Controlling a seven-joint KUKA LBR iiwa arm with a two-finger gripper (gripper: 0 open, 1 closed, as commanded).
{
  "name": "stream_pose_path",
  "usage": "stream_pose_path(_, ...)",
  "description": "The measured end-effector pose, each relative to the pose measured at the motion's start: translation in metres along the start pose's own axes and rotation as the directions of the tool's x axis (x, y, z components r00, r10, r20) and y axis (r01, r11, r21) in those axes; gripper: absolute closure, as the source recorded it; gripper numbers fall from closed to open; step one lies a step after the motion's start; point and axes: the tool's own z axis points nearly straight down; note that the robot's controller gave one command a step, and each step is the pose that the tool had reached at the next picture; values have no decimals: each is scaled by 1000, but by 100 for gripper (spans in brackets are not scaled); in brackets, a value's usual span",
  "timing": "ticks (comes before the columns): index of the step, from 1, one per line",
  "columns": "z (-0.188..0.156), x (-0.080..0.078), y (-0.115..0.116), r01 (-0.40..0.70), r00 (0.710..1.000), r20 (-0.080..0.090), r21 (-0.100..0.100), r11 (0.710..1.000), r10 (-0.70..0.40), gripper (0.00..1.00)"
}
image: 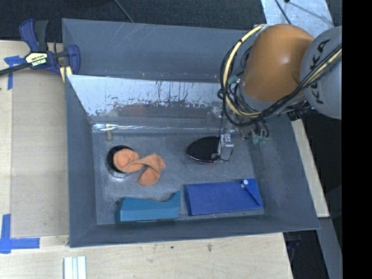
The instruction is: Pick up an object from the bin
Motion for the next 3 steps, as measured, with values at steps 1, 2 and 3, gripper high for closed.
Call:
stream_pose_path(1, 63, -18, 8, 32, 999, -6, -1, 999, -32, 0)
stream_pose_path(2, 120, -9, -8, 46, 999, -10, -1, 999, -46, 100)
stream_pose_path(3, 120, -9, -8, 46, 999, -10, -1, 999, -46, 100)
